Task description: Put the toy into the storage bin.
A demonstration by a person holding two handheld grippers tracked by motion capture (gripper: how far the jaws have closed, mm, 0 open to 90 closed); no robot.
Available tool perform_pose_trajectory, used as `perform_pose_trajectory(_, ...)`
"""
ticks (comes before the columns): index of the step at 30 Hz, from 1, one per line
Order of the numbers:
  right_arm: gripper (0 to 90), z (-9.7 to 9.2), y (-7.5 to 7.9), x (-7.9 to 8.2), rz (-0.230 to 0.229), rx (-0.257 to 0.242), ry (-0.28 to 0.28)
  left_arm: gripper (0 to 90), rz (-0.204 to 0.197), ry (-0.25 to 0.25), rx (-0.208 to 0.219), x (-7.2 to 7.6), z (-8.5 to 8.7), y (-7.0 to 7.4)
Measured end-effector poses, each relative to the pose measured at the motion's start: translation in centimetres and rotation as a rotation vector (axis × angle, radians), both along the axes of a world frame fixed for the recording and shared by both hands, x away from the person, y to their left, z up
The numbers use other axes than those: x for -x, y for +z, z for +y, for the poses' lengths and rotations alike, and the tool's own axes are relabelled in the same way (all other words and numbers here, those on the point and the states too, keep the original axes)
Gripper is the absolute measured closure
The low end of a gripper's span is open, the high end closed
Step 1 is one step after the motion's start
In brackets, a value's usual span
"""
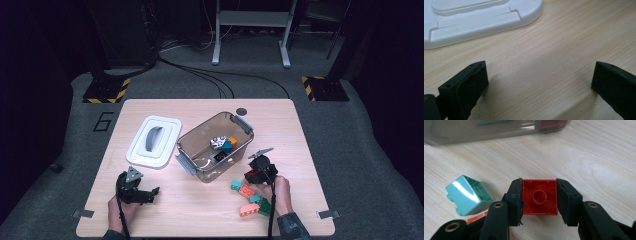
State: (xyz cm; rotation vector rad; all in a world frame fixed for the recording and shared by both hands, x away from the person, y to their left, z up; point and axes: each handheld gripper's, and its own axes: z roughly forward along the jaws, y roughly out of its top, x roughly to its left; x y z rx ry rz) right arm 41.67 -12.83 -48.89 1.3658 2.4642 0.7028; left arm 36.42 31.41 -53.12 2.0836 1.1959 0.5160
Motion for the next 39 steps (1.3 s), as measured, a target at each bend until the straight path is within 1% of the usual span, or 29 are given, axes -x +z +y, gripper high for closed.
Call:
perform_pose_trajectory(3,58.4,-0.2,0.0,0.0,0.001,-0.015,0.002,0.6,0.0,0.0,0.0,0.0,0.0,0.0)
perform_pose_trajectory(5,58.5,-0.6,0.0,0.0,-0.007,-0.057,-0.002,0.6,-0.002,0.0,-0.001,0.0,0.0,0.0)
perform_pose_trajectory(6,58.4,-0.9,0.0,0.0,-0.011,-0.072,0.004,0.6,-0.001,0.001,0.0,0.0,0.0,0.0)
perform_pose_trajectory(7,58.4,-0.9,0.0,0.0,-0.011,-0.072,0.004,0.6,-0.001,0.001,0.0,0.0,0.0,0.0)
perform_pose_trajectory(8,58.5,-1.4,0.1,0.0,-0.025,-0.095,-0.008,0.6,-0.004,0.007,0.009,0.0,-0.1,0.0)
perform_pose_trajectory(9,58.5,-1.4,0.1,0.0,-0.025,-0.095,-0.008,0.6,-0.004,0.007,0.009,0.0,-0.1,0.0)
perform_pose_trajectory(10,58.5,-1.8,0.2,0.1,-0.036,-0.116,-0.016,0.5,-0.005,0.008,0.009,0.0,-0.1,-0.1)
perform_pose_trajectory(11,58.5,-2.0,0.2,0.1,-0.043,-0.118,-0.015,0.6,-0.003,0.008,0.009,0.0,-0.1,0.0)
perform_pose_trajectory(14,58.5,-2.5,0.5,0.1,-0.065,-0.133,-0.036,0.5,-0.004,0.007,0.009,0.0,-0.1,0.0)
perform_pose_trajectory(16,58.4,-2.8,0.7,0.1,-0.09,-0.144,-0.035,0.6,-0.004,0.008,0.009,0.0,-0.1,0.0)
perform_pose_trajectory(17,58.5,-2.9,0.9,0.1,-0.091,-0.149,-0.044,0.5,-0.004,0.008,0.009,0.0,-0.1,0.0)
perform_pose_trajectory(19,58.5,-3.2,1.1,0.1,-0.098,-0.15,-0.044,0.5,-0.005,0.007,0.007,0.0,-0.1,-0.1)
perform_pose_trajectory(20,58.5,-3.4,1.3,0.0,-0.104,-0.165,-0.065,0.5,-0.004,0.006,0.005,0.0,0.0,0.0)
perform_pose_trajectory(21,58.5,-3.4,1.3,0.0,-0.104,-0.165,-0.065,0.5,-0.004,0.006,0.005,0.0,0.0,0.0)
perform_pose_trajectory(22,58.5,-3.8,1.6,-0.2,-0.118,-0.174,-0.069,0.5,-0.006,0.008,0.008,0.0,-0.1,-0.1)
perform_pose_trajectory(24,58.5,-4.0,1.8,-0.3,-0.133,-0.174,-0.071,0.5,-0.006,0.007,0.008,0.0,-0.1,-0.1)
perform_pose_trajectory(26,58.5,-4.1,1.9,-0.3,-0.13,-0.174,-0.076,0.5,-0.006,0.007,0.007,0.0,-0.1,-0.1)
perform_pose_trajectory(27,58.5,-4.3,2.1,-0.4,-0.137,-0.179,-0.08,0.5,-0.006,0.008,0.008,0.0,-0.1,-0.1)
perform_pose_trajectory(28,58.5,-4.5,2.1,-0.5,-0.15,-0.169,-0.071,0.5,-0.006,0.008,0.008,0.0,-0.1,-0.1)
perform_pose_trajectory(29,58.5,-4.5,2.1,-0.5,-0.15,-0.169,-0.071,0.5,-0.006,0.008,0.008,0.0,-0.1,-0.1)
perform_pose_trajectory(30,58.5,-4.8,2.4,-0.7,-0.157,-0.178,-0.078,0.5,-0.006,0.007,0.008,0.0,-0.1,-0.1)
perform_pose_trajectory(31,58.5,-4.8,2.5,-0.7,-0.149,-0.19,-0.098,0.5,-0.006,0.008,0.008,0.0,-0.1,-0.1)
perform_pose_trajectory(33,58.5,-5.0,2.7,-0.9,-0.151,-0.186,-0.093,0.5,-0.004,0.008,0.009,0.0,-0.1,-0.1)
perform_pose_trajectory(34,58.5,-5.2,2.7,-1.1,-0.161,-0.184,-0.088,0.5,-0.006,0.007,0.008,0.0,-0.1,-0.1)
perform_pose_trajectory(35,58.5,-5.3,3.0,-1.4,-0.161,-0.184,-0.1,0.5,-0.003,0.006,0.007,0.0,-0.1,0.0)
perform_pose_trajectory(36,58.5,-5.5,3.0,-1.6,-0.172,-0.187,-0.096,0.5,-0.003,0.006,0.007,0.0,-0.1,0.0)
perform_pose_trajectory(37,58.5,-5.6,3.2,-1.7,-0.167,-0.188,-0.108,0.5,0.001,-0.001,-0.001,0.0,0.0,0.0)
perform_pose_trajectory(38,58.5,-5.7,3.3,-1.9,-0.182,-0.184,-0.102,0.5,0.0,0.0,0.0,0.0,0.0,0.0)
perform_pose_trajectory(39,58.5,-5.8,3.5,-2.0,-0.174,-0.196,-0.114,0.5,0.007,-0.004,-0.006,0.0,0.0,0.1)
